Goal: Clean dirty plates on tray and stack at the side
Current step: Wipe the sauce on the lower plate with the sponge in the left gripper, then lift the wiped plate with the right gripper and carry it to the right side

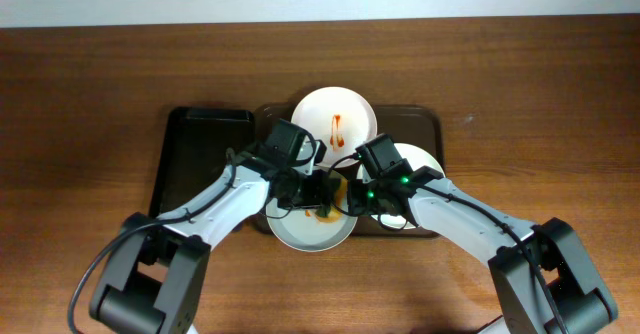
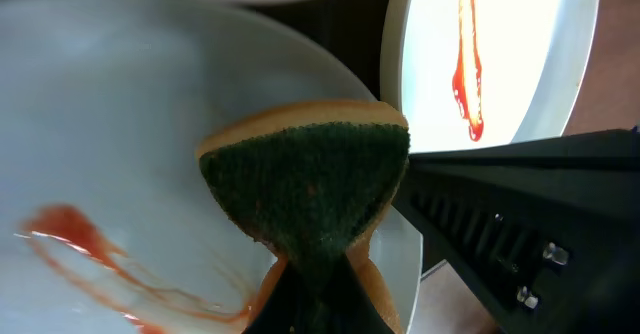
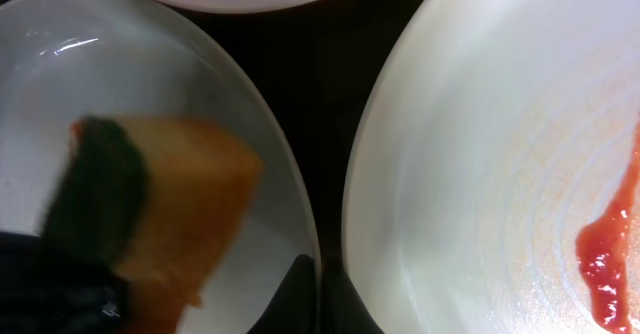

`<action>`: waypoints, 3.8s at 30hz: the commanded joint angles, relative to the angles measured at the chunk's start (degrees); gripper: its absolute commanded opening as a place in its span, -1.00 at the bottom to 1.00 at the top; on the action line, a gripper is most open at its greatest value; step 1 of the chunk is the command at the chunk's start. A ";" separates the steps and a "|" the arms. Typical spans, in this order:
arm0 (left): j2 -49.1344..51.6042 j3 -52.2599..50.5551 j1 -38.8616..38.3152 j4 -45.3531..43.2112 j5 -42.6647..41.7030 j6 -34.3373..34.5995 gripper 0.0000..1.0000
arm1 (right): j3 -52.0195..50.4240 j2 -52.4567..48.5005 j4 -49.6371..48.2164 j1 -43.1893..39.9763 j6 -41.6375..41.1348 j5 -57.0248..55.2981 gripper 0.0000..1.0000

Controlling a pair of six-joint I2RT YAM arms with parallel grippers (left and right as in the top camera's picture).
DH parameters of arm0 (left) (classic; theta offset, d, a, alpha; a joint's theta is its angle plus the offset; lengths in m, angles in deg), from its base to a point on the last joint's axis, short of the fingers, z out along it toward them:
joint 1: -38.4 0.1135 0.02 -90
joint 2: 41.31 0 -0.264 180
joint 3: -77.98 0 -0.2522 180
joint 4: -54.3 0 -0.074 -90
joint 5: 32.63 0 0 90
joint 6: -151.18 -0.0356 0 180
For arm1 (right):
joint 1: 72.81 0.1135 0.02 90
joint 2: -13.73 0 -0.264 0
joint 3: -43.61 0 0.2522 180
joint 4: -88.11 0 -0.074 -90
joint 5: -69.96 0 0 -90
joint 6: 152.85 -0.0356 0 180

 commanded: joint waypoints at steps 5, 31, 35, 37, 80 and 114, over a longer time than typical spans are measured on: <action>3.21 0.11 -1.05 3.17 11.67 3.52 -1.00 | 0.98 -0.68 0.96 0.31 0.31 -1.40 -0.92; -16.87 0.37 22.38 11.93 28.83 -5.97 -1.00 | 7.39 8.13 12.24 0.33 11.08 -11.23 -0.92; -12.48 0.37 22.95 10.91 28.83 -5.97 -1.00 | 12.02 9.25 18.40 1.68 14.71 -21.09 -0.92; -11.26 0.37 22.95 10.64 28.83 -5.97 -1.00 | 13.97 9.25 20.68 4.46 15.61 -28.06 -0.91; -10.80 0.37 22.95 10.69 28.76 -5.97 -1.00 | 21.11 8.68 19.28 24.35 23.32 -68.74 -0.92; -10.80 0.37 22.95 11.10 28.59 -5.95 -1.00 | 15.41 3.04 22.75 -54.49 10.01 -14.91 -0.82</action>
